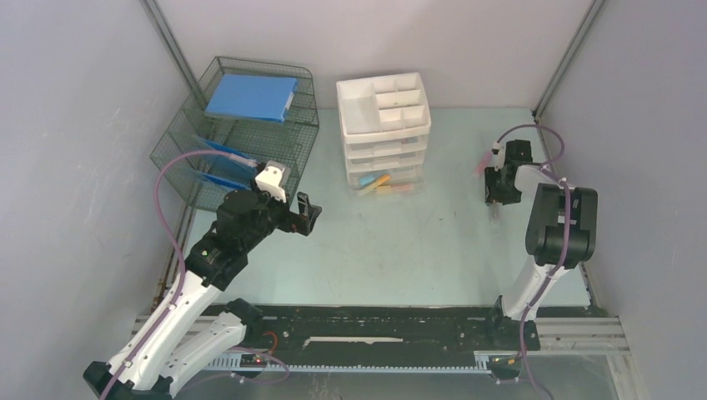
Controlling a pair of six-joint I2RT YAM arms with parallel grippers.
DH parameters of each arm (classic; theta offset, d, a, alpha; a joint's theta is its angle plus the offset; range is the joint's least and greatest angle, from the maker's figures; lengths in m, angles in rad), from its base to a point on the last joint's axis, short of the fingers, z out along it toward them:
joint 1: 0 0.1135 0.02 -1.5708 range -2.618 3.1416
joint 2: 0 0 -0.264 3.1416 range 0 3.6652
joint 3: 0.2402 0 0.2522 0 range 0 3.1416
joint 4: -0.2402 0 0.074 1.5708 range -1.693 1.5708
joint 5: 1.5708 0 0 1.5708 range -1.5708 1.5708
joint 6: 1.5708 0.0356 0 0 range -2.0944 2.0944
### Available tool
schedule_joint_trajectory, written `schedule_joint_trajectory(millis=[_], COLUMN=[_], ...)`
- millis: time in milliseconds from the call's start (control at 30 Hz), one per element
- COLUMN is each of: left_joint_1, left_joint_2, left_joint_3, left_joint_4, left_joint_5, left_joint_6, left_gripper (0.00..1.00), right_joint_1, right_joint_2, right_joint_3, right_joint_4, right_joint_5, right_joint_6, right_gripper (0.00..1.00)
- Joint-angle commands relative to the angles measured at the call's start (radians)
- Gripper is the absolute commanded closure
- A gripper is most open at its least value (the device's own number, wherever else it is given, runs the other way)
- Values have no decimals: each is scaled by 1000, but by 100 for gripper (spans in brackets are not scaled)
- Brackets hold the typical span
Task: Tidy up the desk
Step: Pick up the stationery from the center of the board.
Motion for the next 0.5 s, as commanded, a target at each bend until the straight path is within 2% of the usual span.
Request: schedule_joint_trajectory(millis=[0,67,167,333,400,467], left_joint_1=[7,7,7,7,7,7], left_joint_2=[-12,-14,-16,-16,-15,-18], left_joint_3=[-8,-9,-9,-11,-12,-12], left_joint_4=[15,16,16,16,16,16], left_joint_5=[4,5,6,14,16,17], left_joint_6=[25,25,25,25,24,25], left_gripper=[0,0,0,0,0,0], right_joint_1=[20,22,19,19,19,19], right_joint_2=[17,26,34,47,47,43], right_joint_3=[30,31,32,31,32,31], right_joint_4=[-15,-22,-31,-50,-57,-62], right_joint_5=[36,31,23,13,13,-20], right_joint_6=[-24,-27,-30,-38,-39,-41], right_gripper=[45,46,60,75,86,89])
